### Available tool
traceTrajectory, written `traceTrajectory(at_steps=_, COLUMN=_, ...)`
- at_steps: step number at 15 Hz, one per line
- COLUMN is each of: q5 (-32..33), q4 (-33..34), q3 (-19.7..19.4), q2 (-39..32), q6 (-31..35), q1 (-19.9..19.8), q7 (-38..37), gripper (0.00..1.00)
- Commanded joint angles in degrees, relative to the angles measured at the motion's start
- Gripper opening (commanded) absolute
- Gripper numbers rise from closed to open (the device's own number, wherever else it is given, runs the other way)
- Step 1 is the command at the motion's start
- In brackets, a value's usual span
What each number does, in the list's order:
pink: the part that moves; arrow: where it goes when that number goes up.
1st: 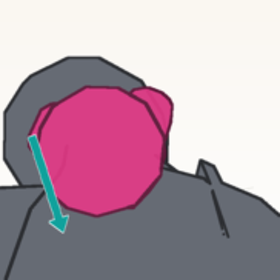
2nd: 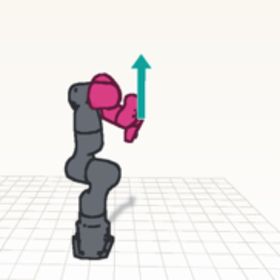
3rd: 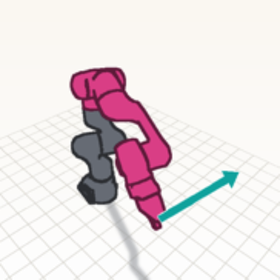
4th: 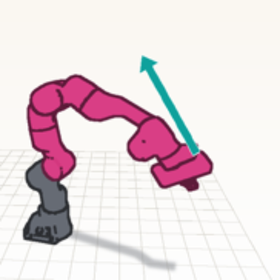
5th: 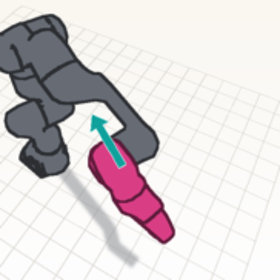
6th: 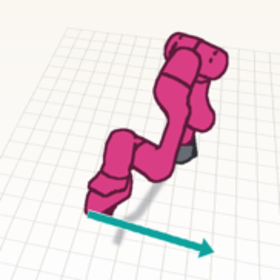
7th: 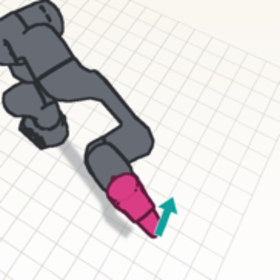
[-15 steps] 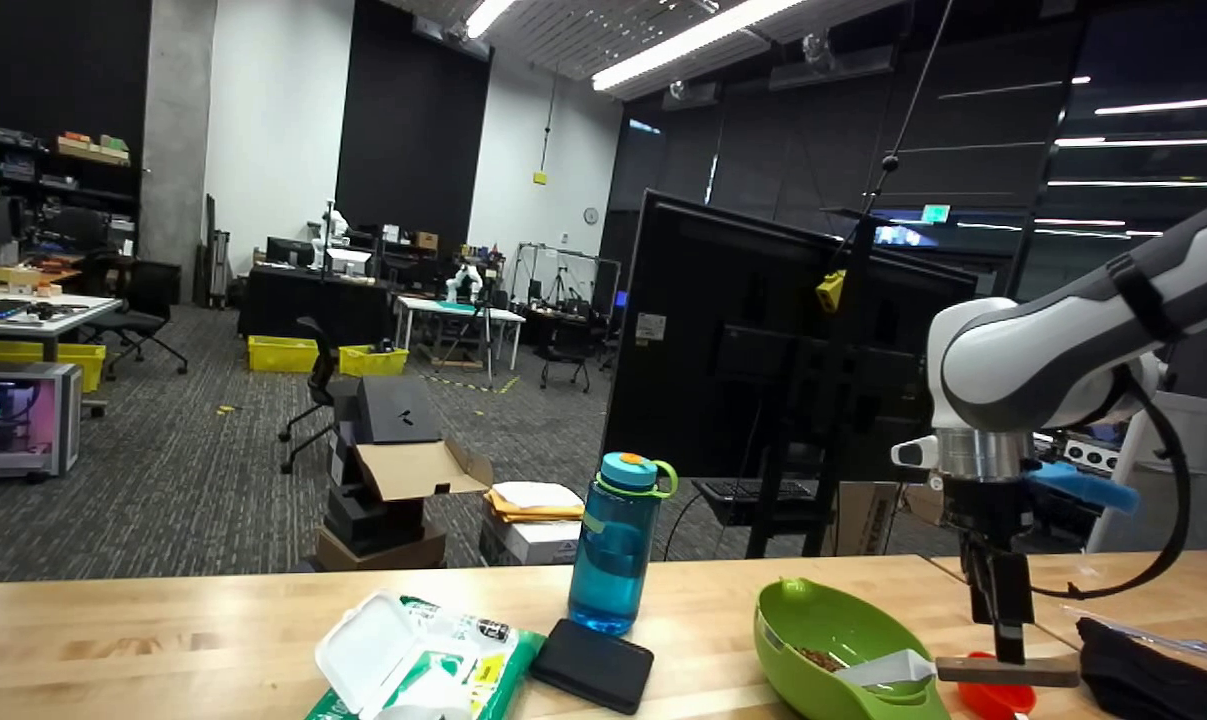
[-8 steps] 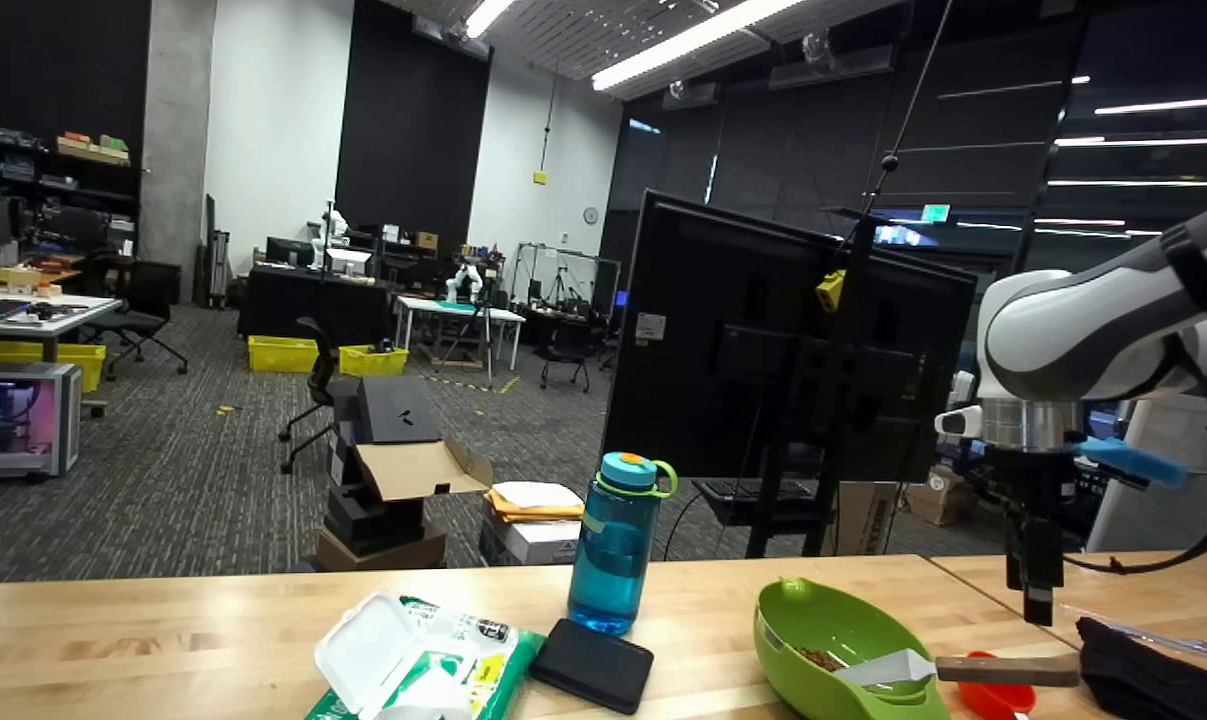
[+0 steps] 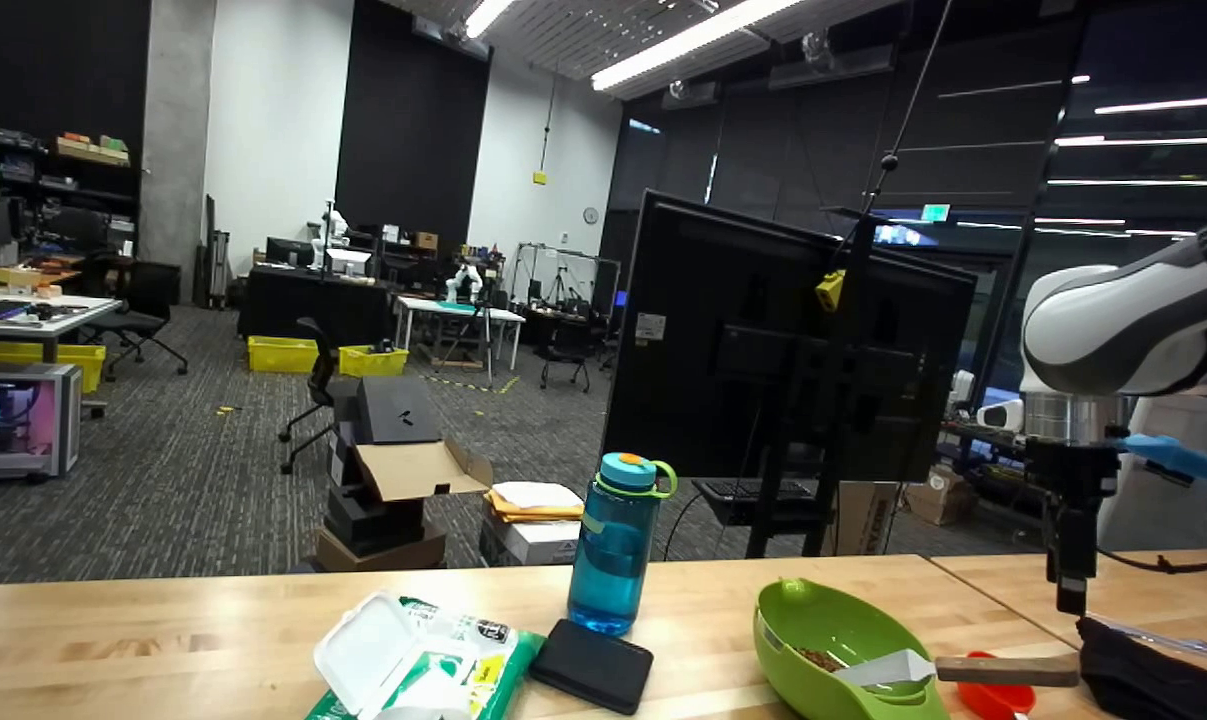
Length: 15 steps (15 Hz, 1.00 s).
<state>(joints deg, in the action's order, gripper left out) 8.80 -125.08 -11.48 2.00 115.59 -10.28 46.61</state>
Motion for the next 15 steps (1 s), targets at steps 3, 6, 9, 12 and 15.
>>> traceTrajectory(at_steps=3, q5=0.7, q4=1.5, q3=-1.9, q2=0.4, q6=0.0, q1=-1.8, q7=3.1, gripper=1.0)
traceTrajectory(at_steps=6, q5=0.8, q4=2.9, q3=-2.9, q2=0.0, q6=0.0, q1=-2.8, q7=4.1, gripper=1.0)
traceTrajectory(at_steps=9, q5=0.9, q4=4.4, q3=-3.8, q2=-0.5, q6=-0.3, q1=-3.6, q7=5.1, gripper=1.0)
traceTrajectory(at_steps=12, q5=0.8, q4=5.4, q3=-4.4, q2=-0.9, q6=-0.4, q1=-4.3, q7=6.2, gripper=1.0)
traceTrajectory(at_steps=15, q5=0.8, q4=6.3, q3=-4.9, q2=-1.1, q6=-0.5, q1=-4.8, q7=7.7, gripper=1.0)
